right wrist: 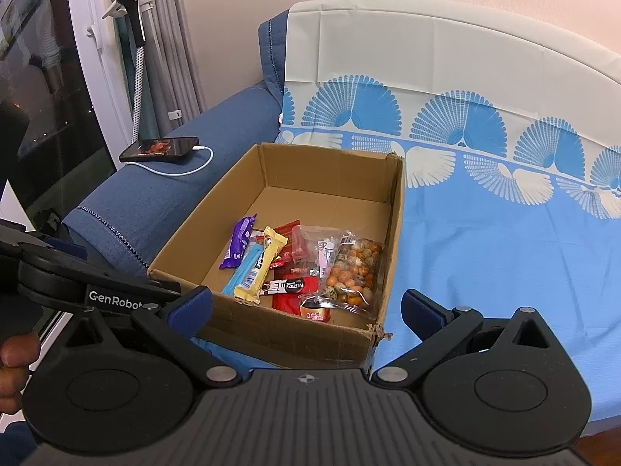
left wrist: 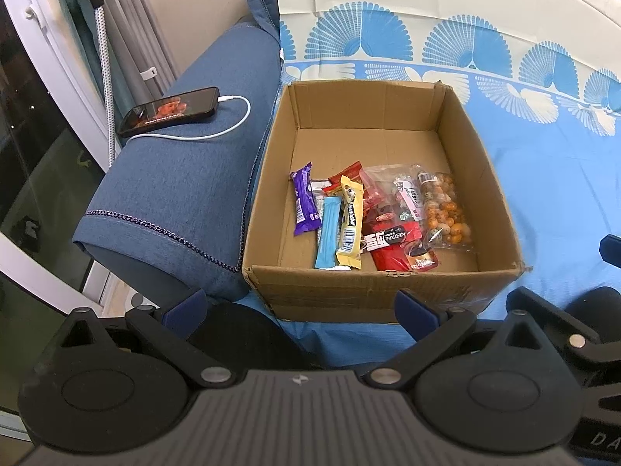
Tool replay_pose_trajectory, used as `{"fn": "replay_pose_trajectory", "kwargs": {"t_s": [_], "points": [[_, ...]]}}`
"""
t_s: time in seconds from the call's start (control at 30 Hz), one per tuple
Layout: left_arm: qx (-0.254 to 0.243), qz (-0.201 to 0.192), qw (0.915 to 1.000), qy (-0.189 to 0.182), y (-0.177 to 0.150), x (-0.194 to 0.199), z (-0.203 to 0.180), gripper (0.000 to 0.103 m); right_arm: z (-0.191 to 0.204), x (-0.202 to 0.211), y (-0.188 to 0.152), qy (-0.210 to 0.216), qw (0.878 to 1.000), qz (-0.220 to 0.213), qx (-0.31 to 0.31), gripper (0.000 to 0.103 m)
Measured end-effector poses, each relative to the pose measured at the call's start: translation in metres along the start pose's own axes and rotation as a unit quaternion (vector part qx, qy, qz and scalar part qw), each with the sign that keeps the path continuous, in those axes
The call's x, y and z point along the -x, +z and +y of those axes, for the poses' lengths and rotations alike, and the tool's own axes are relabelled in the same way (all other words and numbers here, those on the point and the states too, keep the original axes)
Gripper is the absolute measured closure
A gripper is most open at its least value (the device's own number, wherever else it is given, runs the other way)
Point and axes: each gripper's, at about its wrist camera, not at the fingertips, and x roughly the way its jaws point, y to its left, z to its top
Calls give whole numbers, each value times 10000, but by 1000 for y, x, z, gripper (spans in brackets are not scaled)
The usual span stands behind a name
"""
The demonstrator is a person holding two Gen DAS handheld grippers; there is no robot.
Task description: Organize snacks
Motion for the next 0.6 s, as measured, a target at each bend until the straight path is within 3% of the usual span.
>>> {"fn": "replay_pose_trajectory", "kwargs": {"t_s": [0.6], "points": [[3, 49, 10000, -25, 0, 0, -1, 0, -1, 1, 0, -14, 10000, -25, -1, 0]]}}
